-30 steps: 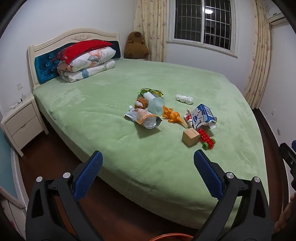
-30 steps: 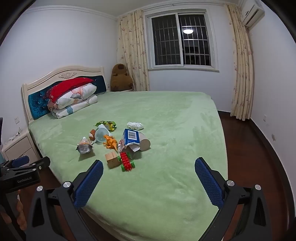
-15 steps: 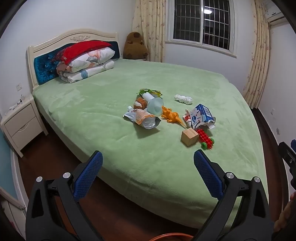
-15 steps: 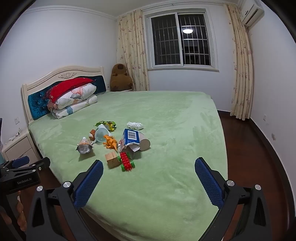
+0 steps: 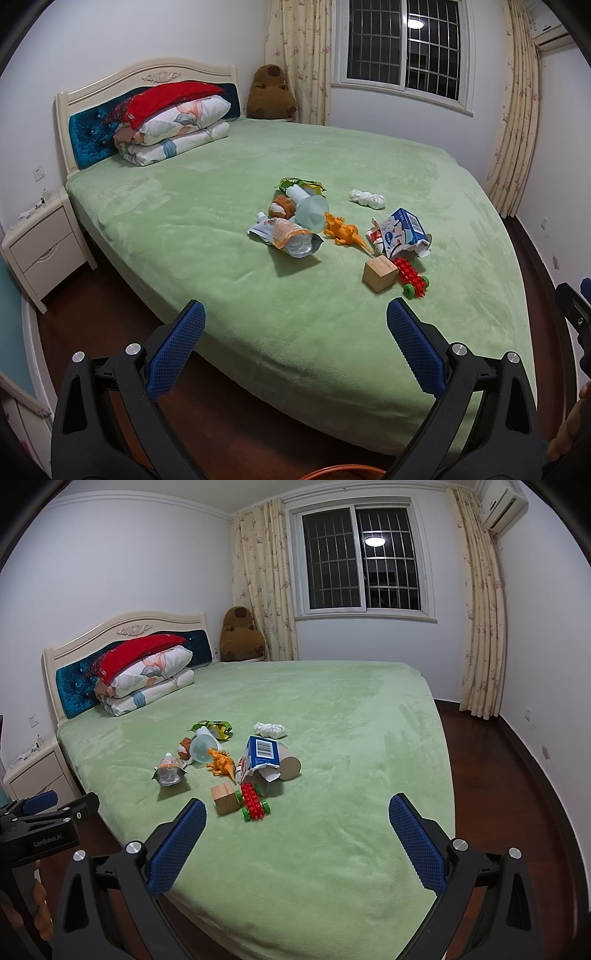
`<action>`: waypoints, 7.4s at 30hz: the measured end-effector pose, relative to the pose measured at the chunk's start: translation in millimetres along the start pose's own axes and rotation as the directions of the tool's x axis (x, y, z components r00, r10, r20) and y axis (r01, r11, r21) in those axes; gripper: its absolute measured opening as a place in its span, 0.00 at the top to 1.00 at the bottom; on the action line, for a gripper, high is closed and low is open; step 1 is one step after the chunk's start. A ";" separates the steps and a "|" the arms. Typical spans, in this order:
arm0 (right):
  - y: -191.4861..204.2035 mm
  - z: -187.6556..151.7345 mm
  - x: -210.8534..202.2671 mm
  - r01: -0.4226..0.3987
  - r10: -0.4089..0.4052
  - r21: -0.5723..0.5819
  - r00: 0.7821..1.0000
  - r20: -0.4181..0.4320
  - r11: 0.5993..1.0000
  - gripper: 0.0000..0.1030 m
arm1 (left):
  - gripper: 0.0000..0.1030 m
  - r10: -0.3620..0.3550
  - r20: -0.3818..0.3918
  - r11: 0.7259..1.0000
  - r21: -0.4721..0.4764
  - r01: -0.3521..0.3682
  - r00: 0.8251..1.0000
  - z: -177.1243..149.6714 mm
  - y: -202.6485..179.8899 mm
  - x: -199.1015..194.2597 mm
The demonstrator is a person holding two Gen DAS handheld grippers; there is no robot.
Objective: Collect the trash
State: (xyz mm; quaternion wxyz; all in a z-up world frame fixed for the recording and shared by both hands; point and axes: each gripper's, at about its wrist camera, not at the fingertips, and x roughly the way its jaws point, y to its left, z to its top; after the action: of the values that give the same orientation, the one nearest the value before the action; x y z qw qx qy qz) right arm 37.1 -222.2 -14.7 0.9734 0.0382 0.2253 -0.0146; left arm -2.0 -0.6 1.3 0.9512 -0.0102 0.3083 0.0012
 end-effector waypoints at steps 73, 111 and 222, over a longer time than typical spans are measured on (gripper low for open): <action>-0.4 -3.3 10.7 0.005 -0.005 0.008 0.999 -0.033 1.000 0.05 | 0.07 -0.009 -0.054 1.000 -0.018 0.008 0.999 -5.1 7.8 19.6; 19.0 -25.5 71.1 -0.020 0.012 -0.049 0.986 -0.164 0.999 0.05 | 0.49 -0.350 -0.290 0.881 -0.426 0.208 0.891 63.5 61.0 258.1; 60.5 -260.0 58.1 -0.292 0.078 -0.144 0.633 -0.770 0.945 0.39 | 0.26 -0.119 -0.836 0.955 0.051 0.292 0.535 -302.1 -9.6 121.9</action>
State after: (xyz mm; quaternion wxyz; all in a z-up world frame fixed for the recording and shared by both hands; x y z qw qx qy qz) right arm -21.8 -141.5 -269.0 0.7834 -0.0620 0.6041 0.1326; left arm -80.3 -16.8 -314.6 0.6857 0.0423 0.7122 -0.1445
